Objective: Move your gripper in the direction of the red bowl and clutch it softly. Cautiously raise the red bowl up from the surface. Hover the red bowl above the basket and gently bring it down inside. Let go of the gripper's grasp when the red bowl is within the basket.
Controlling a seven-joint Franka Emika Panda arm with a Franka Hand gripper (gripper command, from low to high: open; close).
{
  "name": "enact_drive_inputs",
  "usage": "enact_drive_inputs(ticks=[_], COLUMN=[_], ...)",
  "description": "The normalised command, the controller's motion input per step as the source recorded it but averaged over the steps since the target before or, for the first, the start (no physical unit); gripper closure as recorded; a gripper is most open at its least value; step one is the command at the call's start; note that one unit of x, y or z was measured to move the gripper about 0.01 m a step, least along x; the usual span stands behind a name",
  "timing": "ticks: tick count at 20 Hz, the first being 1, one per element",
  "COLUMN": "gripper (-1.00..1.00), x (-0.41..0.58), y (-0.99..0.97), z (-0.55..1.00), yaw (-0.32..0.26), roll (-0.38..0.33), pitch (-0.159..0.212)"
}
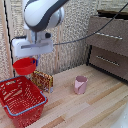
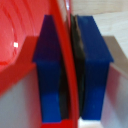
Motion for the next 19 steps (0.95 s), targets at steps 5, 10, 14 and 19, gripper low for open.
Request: enact_drive_inputs(ticks=[5,10,14,19], gripper=[-1.0,-1.0,-1.0,-1.0], x=[0.231,0.127,0.026,0.014], y=[0.46,0.02,-0.04,-0.05], z=[-0.56,-0.02,0.24,0.58], yaw=[-0.054,0.012,0.01,-0.001], roll=[0.0,-0.008,0.028,0.065], pitch=[0.0,0.005,-0.005,0.015])
